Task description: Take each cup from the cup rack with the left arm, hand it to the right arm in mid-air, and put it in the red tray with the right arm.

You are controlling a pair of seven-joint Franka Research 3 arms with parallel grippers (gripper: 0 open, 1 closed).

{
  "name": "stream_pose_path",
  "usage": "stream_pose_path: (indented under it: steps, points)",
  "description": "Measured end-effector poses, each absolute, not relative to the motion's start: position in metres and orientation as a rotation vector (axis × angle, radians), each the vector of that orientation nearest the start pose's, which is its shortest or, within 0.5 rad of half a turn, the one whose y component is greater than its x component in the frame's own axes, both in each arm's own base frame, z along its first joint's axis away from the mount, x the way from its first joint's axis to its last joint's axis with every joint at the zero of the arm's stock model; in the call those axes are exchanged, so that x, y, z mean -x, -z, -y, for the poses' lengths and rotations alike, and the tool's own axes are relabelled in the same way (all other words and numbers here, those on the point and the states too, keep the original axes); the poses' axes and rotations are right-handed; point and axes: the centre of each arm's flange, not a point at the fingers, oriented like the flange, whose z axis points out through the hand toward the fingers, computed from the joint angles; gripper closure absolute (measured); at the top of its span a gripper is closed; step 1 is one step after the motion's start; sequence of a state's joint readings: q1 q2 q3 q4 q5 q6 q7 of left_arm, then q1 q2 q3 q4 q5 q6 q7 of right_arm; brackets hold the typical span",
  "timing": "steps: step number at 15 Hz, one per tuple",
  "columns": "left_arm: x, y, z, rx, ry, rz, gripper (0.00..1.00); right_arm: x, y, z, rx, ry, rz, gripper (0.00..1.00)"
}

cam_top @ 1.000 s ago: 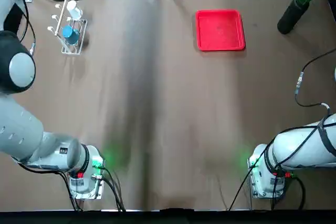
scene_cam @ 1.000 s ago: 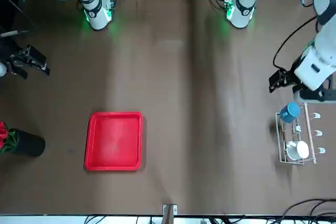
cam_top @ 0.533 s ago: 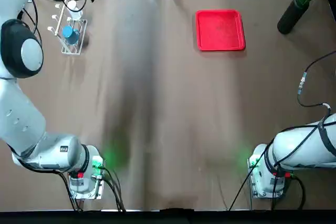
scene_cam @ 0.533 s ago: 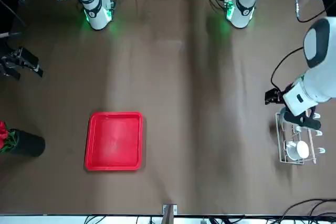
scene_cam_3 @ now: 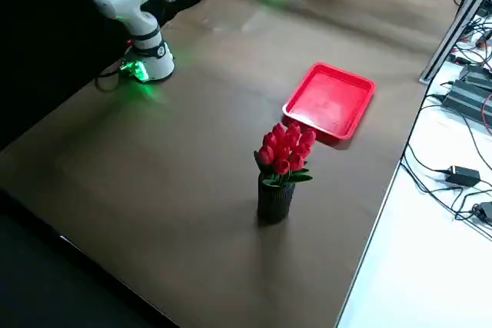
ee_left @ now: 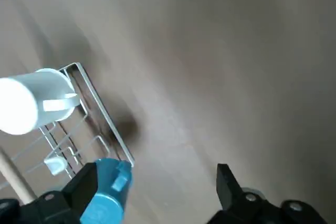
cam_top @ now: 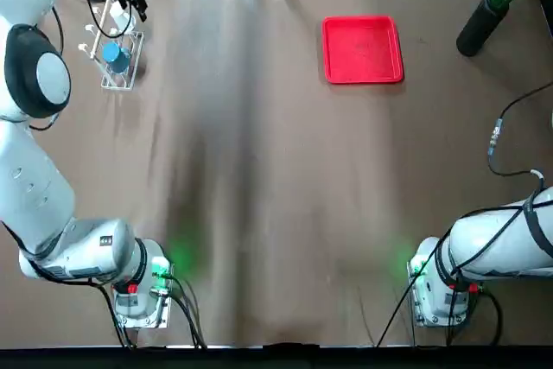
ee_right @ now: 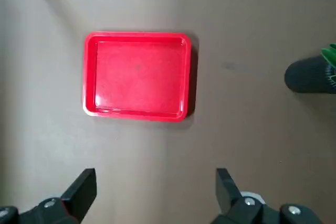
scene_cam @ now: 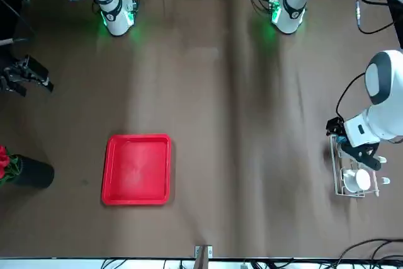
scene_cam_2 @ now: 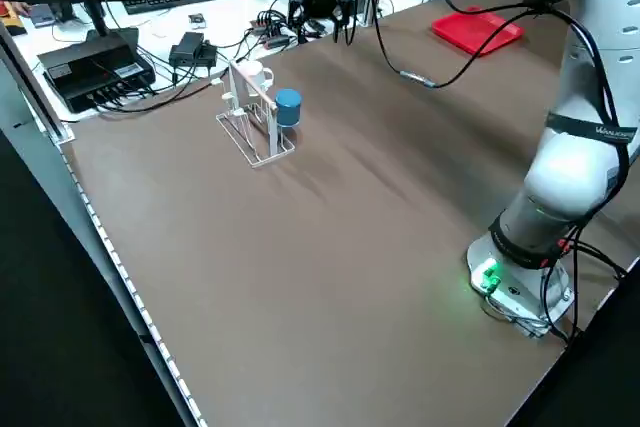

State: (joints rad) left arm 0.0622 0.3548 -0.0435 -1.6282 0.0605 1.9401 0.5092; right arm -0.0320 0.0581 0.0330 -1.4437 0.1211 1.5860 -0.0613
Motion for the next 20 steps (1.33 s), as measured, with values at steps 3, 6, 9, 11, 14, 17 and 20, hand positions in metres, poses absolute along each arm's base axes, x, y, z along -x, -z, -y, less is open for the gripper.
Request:
stream_pose_path:
  steps: [3, 6, 9, 11, 14, 17, 20]
  points:
    - [-0.647, -0.385, -0.046, 2.918, -0.100, -0.842, 0.00, -0.574, -0.654, -0.020, 3.015, 0.131, 0.118, 0.00]
    - [-0.641, -0.374, -0.079, 2.898, -0.078, -0.868, 0.00, -0.574, -0.654, -0.020, 3.014, 0.131, 0.119, 0.00]
    - [-0.632, -0.354, -0.105, 2.887, -0.048, -0.900, 0.00, -0.574, -0.654, -0.021, 3.012, 0.131, 0.121, 0.00]
    - [-0.625, -0.340, -0.114, 2.880, -0.041, -0.927, 0.00, -0.574, -0.654, -0.022, 3.010, 0.131, 0.121, 0.00]
    - [-0.620, -0.331, -0.117, 2.879, -0.047, -0.945, 0.00, -0.574, -0.654, -0.022, 3.008, 0.131, 0.121, 0.00]
    - [-0.620, -0.331, -0.115, 2.862, -0.057, -0.961, 0.00, -0.574, -0.654, -0.022, 3.007, 0.130, 0.121, 0.00]
    - [-0.617, -0.326, -0.116, 2.809, -0.099, -1.002, 0.00, -0.574, -0.654, -0.022, 3.006, 0.130, 0.122, 0.00]
